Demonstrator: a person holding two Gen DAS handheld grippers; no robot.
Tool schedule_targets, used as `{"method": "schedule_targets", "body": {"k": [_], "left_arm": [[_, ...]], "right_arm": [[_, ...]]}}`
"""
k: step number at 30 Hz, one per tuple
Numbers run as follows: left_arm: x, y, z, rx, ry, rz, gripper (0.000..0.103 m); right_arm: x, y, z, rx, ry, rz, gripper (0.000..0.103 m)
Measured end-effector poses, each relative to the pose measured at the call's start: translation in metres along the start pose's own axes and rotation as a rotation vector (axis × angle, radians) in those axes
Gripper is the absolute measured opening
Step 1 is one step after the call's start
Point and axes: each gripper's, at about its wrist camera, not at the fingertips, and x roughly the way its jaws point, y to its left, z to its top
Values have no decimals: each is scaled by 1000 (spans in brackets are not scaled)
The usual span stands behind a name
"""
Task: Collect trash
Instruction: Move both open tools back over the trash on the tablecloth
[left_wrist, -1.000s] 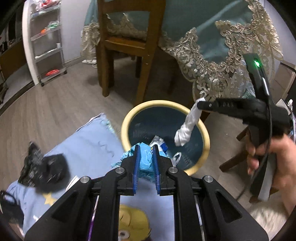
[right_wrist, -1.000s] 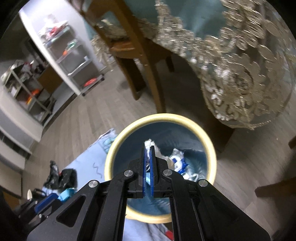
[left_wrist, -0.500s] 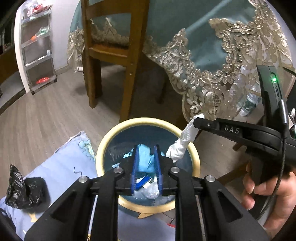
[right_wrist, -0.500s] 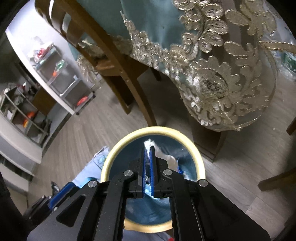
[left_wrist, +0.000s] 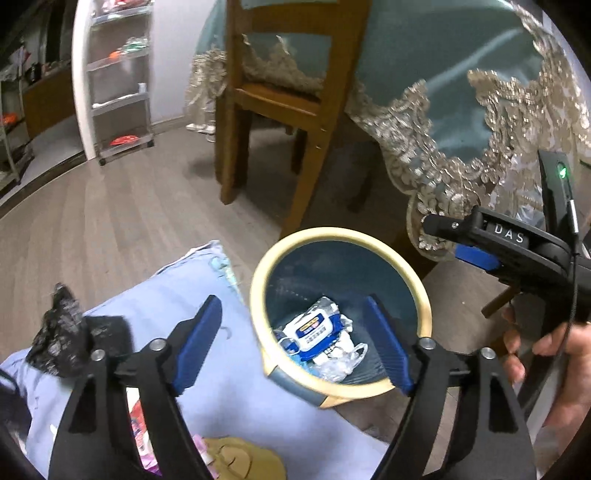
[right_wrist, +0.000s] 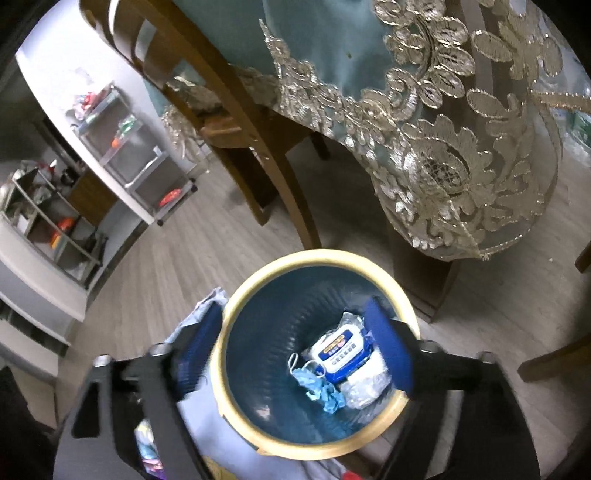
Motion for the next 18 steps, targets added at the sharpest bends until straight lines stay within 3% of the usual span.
{"method": "schedule_targets", "body": {"k": [5, 18], "left_arm": [[-43, 29, -12, -22, -34, 44, 88], [-166, 140, -80, -108, -69, 239, 91]], "right_arm": [[-3, 13, -5, -51, 7, 12, 94], [-42, 97, -49, -271, 9, 87, 96]]}}
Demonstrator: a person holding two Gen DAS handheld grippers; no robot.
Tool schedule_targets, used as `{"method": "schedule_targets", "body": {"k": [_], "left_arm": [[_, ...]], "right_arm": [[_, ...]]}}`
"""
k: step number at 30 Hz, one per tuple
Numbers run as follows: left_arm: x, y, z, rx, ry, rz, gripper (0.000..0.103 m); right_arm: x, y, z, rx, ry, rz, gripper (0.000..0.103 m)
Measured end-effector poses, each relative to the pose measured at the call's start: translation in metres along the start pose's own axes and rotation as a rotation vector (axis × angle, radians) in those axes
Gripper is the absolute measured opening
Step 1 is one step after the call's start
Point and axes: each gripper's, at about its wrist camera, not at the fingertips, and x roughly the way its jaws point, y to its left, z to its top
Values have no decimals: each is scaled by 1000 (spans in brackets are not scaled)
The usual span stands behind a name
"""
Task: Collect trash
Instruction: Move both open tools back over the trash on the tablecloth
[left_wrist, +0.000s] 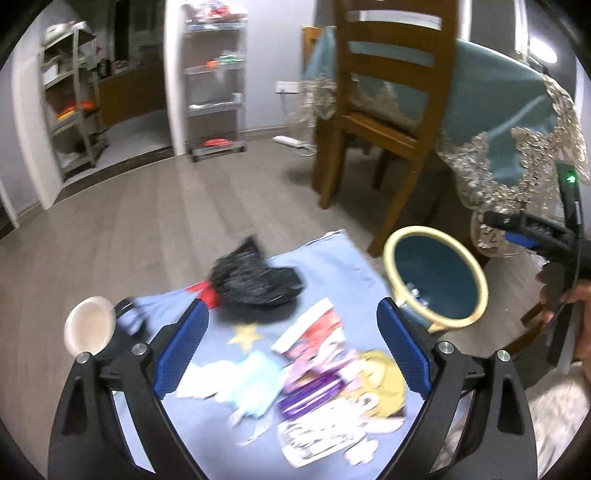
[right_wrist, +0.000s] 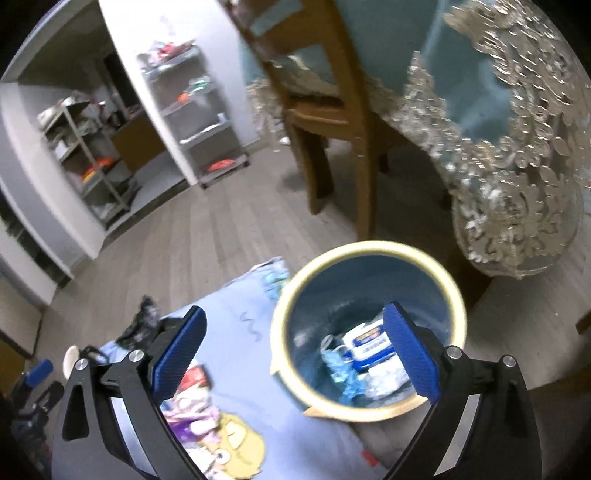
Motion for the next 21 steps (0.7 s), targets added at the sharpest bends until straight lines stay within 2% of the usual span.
{"method": "schedule_targets", "body": {"k": [3, 10, 21], "left_arm": [[-14, 29, -14, -38, 1, 29, 91], [-22, 71, -47, -110, 19, 66, 92], [-6, 95, -65, -176, 50, 44, 93]], "right_arm": [[-3, 17, -10, 10, 17, 53, 96], [1, 54, -37, -37, 73, 77, 96], [23, 78, -55, -71, 142, 72, 96]]}}
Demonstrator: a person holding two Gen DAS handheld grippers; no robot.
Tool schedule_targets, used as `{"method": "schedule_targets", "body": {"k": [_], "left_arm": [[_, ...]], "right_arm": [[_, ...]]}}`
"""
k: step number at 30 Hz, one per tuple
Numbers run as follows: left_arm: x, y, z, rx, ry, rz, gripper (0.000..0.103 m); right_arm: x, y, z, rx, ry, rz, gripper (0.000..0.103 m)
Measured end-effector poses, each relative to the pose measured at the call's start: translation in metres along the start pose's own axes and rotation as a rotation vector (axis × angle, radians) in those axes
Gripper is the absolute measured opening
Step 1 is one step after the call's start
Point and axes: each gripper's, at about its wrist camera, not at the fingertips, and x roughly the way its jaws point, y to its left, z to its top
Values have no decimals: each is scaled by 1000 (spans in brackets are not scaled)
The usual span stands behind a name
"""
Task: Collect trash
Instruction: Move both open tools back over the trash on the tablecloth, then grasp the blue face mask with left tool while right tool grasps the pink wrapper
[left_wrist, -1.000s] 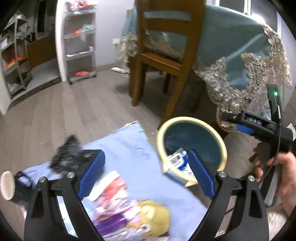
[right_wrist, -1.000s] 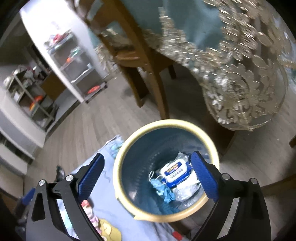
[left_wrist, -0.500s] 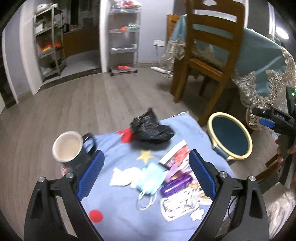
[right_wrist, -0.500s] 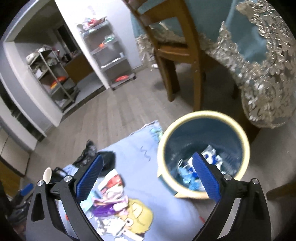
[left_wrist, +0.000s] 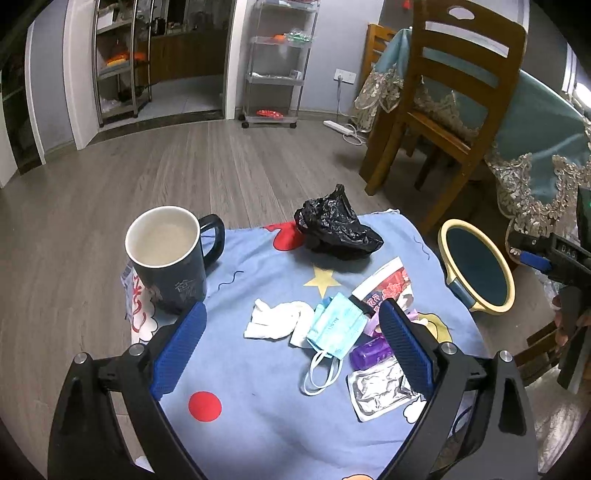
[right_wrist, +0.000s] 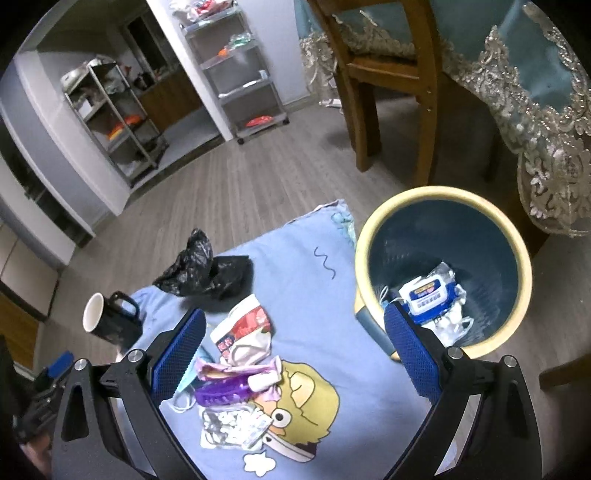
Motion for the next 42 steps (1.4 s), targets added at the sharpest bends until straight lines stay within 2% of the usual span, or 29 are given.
{"method": "schedule_targets", "body": {"k": [5, 11, 18, 24, 29, 32, 36, 40, 42], "left_arm": [[9, -2, 2, 7, 4, 6, 93], [25, -8, -1, 34, 35, 14, 94], [44, -13, -12, 66, 99, 30, 94], [65, -17, -26, 106, 169, 59, 94], [85, -25, -39, 132, 217, 67, 94], [93, -29, -44, 142, 227, 70, 94], [99, -35, -44, 172, 218, 71, 94], [106, -34, -47, 177, 235, 69, 94], [109, -30, -51, 173, 251, 84, 94]], "right_arm": [[15, 14, -3, -66, 28, -22, 96], [29, 32, -6, -151, 50, -10, 96], [50, 42, -18, -160, 128, 40, 96], [68, 44, -31, -141, 200, 40, 96], [71, 44, -31, -146, 210, 55, 96], [73, 46, -27, -145, 206, 99, 96], [80, 49, -28, -120, 234, 161, 93], [88, 73, -37, -231, 273, 208, 85], [94, 85, -43, -299, 288, 221, 76]]}}
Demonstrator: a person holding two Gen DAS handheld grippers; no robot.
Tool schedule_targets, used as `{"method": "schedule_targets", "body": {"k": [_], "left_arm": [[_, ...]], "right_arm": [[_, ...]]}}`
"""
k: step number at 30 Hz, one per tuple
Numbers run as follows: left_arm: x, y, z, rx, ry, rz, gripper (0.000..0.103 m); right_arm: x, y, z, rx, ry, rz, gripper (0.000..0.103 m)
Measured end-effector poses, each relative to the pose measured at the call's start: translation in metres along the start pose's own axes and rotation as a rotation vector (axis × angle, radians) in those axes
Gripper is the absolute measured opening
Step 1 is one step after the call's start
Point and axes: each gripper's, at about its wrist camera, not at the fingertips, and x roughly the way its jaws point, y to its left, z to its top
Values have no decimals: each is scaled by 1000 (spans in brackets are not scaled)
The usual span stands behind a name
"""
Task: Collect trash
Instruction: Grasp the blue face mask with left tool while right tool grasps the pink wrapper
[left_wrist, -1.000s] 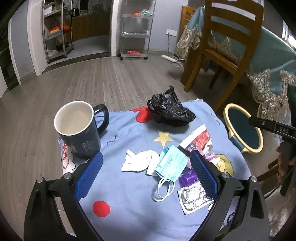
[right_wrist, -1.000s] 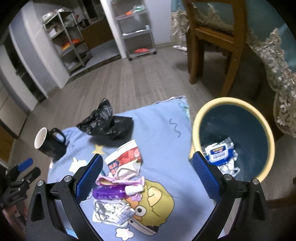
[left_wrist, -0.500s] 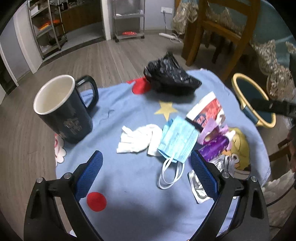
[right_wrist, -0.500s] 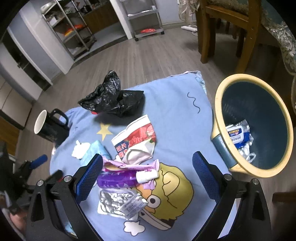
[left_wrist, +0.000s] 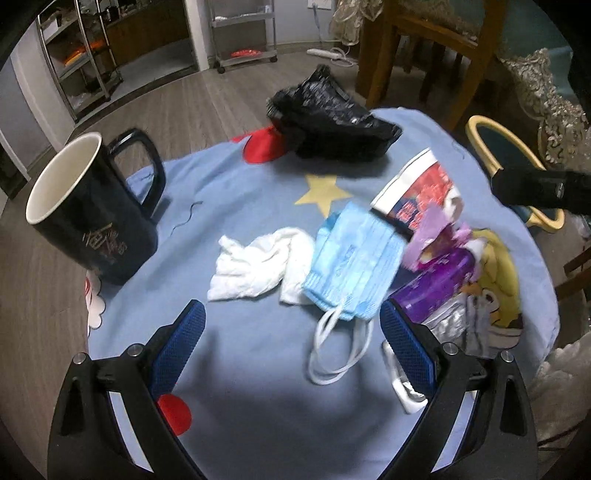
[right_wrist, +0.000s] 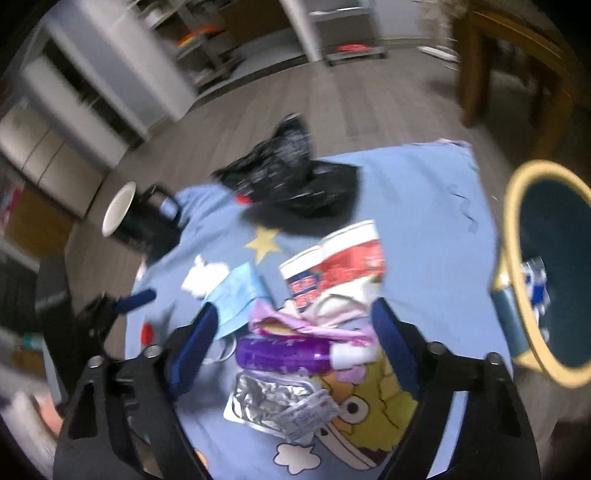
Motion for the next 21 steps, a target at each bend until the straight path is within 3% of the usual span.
{"method": "schedule_targets", "body": {"k": [6, 7, 9, 12, 21], "left_arm": [[2, 10, -1, -31, 7, -12, 93], [2, 11, -1, -32, 5, -14, 93], [2, 12, 0, -36, 4, -21, 93], [5, 13, 4, -48, -2, -40, 93], [11, 6, 24, -86, -58, -86, 93]], "right_arm": [[32, 31, -8, -210, 76, -59, 65], [36, 32, -8, -223, 82, -66, 58], [43, 33, -9, -247, 97, -84, 31], [44, 30, -9, -253, 111, -85, 10], [-17, 14, 20, -78, -100, -23, 5]]}}
